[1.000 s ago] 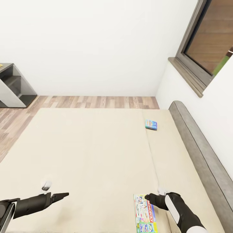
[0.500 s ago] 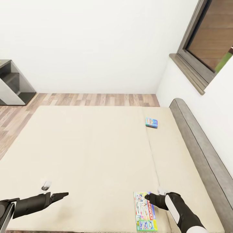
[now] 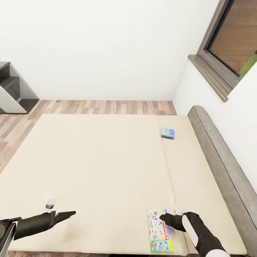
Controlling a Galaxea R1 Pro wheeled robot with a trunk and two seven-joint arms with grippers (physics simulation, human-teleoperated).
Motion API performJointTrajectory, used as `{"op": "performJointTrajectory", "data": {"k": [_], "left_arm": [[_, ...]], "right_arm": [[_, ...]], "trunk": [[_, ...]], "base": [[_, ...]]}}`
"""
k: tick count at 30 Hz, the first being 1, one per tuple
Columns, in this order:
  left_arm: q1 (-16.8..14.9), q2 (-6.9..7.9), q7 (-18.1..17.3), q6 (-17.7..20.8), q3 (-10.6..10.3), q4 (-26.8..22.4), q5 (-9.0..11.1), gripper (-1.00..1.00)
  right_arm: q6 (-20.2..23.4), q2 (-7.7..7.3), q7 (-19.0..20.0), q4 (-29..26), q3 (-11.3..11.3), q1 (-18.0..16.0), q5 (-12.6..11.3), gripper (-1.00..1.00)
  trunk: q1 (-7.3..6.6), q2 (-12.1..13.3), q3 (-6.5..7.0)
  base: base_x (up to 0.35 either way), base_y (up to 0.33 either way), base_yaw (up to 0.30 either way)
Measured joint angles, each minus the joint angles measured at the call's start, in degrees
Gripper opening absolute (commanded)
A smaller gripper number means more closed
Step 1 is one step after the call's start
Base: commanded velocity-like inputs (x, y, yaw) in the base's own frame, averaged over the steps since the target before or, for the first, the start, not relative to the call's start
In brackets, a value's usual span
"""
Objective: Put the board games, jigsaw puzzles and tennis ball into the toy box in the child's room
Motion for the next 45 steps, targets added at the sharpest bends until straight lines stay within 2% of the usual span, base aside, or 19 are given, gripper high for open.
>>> {"op": "performJointTrajectory", "data": {"k": [3,4,6,14,21,26,40,45], "left_arm": [[0.06,0.13,-6.27,0.36,-0.17,-2.1,-0.02,1.0],[0.08,0.26,-9.42,0.45,-0.21,-3.08,-0.09,1.0],[0.17,0.59,-11.83,0.48,-0.25,-4.56,-0.08,1.0],[0.33,1.0,-11.87,0.53,-0.36,-6.73,0.3,1.0],[0.45,0.74,-11.88,0.45,-0.82,-6.94,2.91,1.0],[0.51,0.75,-11.88,0.3,-2.86,-6.96,4.62,1.0],[0.52,0.67,-11.88,0.04,-3.7,-6.89,5.0,1.0],[0.52,0.66,-11.88,0.01,-3.71,-6.77,4.94,1.0]], "right_arm": [[-0.02,0.0,0.0,0.0,0.01,0.0,-0.08,1.0],[-0.03,0.0,0.0,0.0,0.0,0.0,-0.1,1.0],[-0.03,0.0,0.0,0.0,0.0,0.0,-0.11,1.0],[-0.05,0.0,0.0,0.0,0.02,0.0,-0.08,1.0],[-0.15,0.01,0.0,0.0,0.03,0.0,-0.05,1.0],[-0.32,0.0,0.0,0.0,0.06,0.0,-0.1,1.0],[-0.59,-0.08,0.12,-0.16,0.05,-0.01,-0.07,1.0],[-0.57,-0.82,0.71,-0.17,0.01,-0.01,-0.17,1.0]], "trunk": [[0.0,0.0,-0.28],[0.0,0.0,-0.38],[0.0,0.0,-0.57],[0.0,0.0,-1.32],[0.0,0.0,-1.98],[0.0,0.0,-2.45],[0.0,0.0,-3.77],[0.0,0.0,-4.24]], "base": [[0.0,0.0,0.0],[0.0,0.0,0.0],[0.0,0.0,0.0],[0.0,0.0,0.0],[0.0,0.0,0.0],[0.0,0.0,0.0],[0.0,0.0,0.0],[0.0,0.0,0.0]]}}
